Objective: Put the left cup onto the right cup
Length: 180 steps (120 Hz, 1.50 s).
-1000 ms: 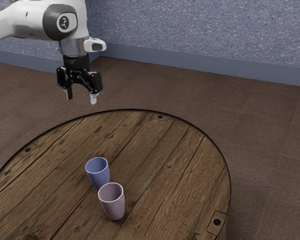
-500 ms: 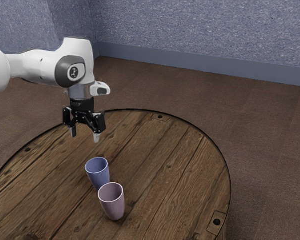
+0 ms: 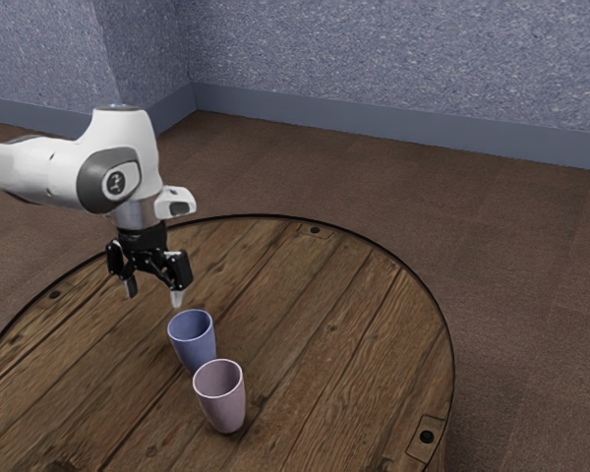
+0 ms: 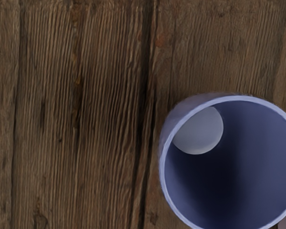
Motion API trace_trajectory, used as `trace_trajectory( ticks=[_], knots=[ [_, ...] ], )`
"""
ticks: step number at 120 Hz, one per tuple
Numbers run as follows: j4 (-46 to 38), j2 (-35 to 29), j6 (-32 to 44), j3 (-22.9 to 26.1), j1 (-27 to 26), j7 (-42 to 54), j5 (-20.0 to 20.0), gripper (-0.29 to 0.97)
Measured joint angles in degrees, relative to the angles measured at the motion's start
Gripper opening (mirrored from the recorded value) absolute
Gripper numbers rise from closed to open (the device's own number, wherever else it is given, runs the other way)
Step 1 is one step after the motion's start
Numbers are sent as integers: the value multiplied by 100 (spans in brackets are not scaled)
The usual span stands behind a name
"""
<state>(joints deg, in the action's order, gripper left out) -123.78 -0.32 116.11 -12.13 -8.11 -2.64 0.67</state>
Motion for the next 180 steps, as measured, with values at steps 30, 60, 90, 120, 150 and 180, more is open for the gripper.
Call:
trace_trajectory(
  ticks=[30, 60, 90, 120, 150, 180],
  knots=[
    [-62, 60, 561, 0, 86, -5, -25, 68],
    [-252, 207, 912, 8, 119, -23, -10, 68],
    [-246, 404, 1039, 17, -256, -70, -6, 68],
    [-407, 542, 1124, 17, -221, -121, 35, 68],
    [-401, 743, 1236, 18, -238, -154, 46, 58],
    [-362, 773, 1313, 18, -236, -202, 51, 8]
  ],
)
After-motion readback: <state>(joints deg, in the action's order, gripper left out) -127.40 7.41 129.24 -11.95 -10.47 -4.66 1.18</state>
